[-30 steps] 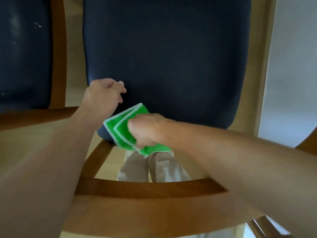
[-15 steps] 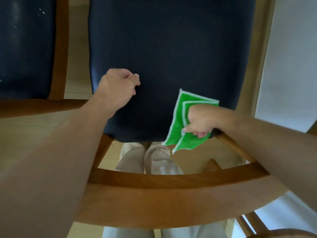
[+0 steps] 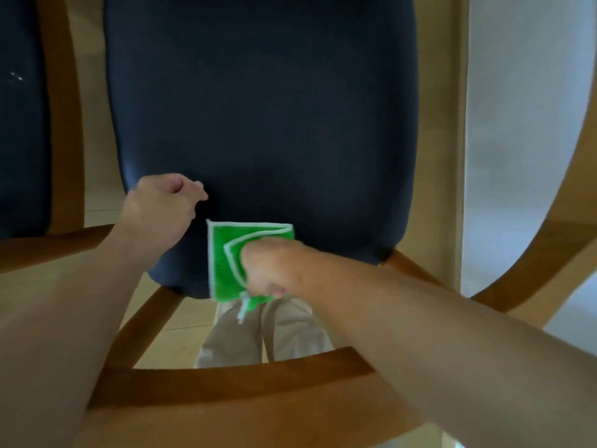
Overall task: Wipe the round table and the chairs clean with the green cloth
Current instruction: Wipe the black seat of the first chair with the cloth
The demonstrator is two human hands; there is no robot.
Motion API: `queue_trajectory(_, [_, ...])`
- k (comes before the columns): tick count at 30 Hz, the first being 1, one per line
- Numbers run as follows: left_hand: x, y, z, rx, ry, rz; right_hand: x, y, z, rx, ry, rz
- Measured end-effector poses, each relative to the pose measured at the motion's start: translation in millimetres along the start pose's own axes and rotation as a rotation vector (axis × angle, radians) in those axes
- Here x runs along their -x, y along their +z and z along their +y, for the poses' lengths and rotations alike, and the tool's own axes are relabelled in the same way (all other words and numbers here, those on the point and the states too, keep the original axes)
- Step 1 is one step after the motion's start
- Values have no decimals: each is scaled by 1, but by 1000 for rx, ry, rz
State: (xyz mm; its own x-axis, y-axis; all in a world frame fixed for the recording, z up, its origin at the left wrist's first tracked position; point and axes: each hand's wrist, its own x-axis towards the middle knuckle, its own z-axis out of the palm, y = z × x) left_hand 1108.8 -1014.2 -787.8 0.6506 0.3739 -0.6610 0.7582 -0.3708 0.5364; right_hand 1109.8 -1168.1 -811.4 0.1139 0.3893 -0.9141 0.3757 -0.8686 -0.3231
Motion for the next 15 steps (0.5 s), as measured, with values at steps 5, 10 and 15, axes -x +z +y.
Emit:
queue_trajectory(5, [0,3,6,-21,-25,-25,44,-31,94,-163,289,-249])
queue_trajectory(10, [-4,6,4,-15,0,-49,81,-77,188,-216,478,-184])
queue_trajectory(15, [-2,7,8,-30,-1,-41,82,-67,179,-73,453,-90])
